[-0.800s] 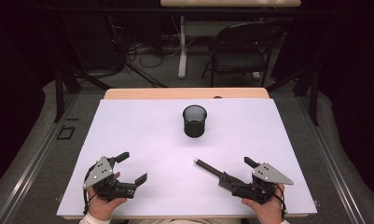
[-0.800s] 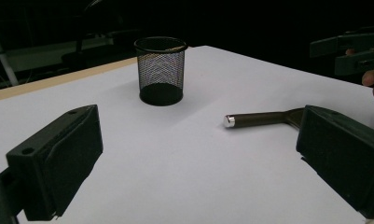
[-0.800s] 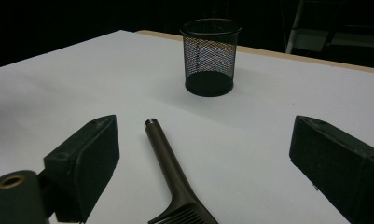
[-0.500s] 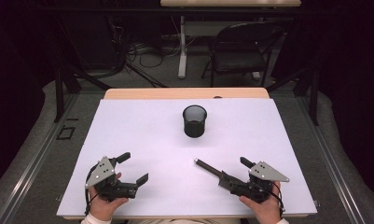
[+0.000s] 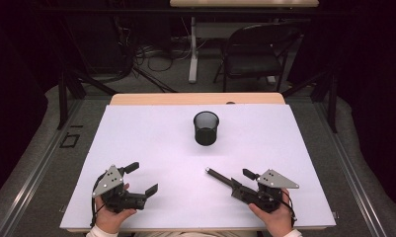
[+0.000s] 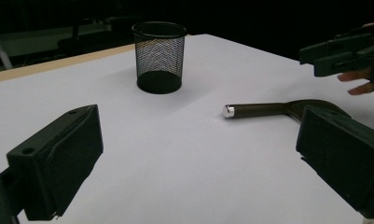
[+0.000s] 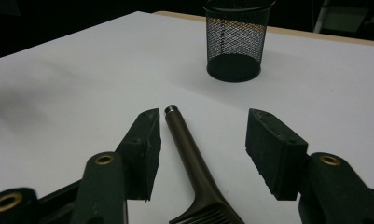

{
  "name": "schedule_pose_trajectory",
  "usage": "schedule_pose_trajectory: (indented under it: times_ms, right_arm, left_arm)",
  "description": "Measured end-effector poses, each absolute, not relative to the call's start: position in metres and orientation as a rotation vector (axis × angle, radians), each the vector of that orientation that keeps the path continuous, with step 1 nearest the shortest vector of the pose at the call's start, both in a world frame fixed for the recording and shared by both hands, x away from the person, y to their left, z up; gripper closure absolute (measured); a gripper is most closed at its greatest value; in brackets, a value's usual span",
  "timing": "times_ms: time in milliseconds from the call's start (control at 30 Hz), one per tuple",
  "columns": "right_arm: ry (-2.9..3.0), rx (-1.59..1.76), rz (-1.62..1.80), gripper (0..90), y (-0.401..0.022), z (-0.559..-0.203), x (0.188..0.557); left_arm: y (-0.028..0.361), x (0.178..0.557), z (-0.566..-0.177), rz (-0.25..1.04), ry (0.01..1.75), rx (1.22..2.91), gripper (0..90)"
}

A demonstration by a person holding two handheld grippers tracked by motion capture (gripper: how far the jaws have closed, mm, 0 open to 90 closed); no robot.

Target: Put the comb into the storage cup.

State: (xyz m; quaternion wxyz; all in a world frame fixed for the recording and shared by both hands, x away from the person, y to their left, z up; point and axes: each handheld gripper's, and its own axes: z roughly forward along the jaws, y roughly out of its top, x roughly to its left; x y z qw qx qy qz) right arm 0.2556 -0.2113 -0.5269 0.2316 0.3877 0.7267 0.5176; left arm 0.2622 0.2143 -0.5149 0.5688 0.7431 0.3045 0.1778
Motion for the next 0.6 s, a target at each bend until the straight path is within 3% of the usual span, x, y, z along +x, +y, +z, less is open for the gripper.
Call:
schedule_pose_trajectory:
  times_ms: [300,600]
  right_arm:
    - [2.010,1.134,1.411,55.2,-0.204,-0.523,0.262]
    - [2.049,1.217,1.368,59.7,-0.191,-0.522,0.281]
  left_arm:
    - [0.218,0.262,-0.514,0.415,0.715,1.739,0.5]
    - [0.219,0.261,-0.515,0.404,0.711,1.736,0.7]
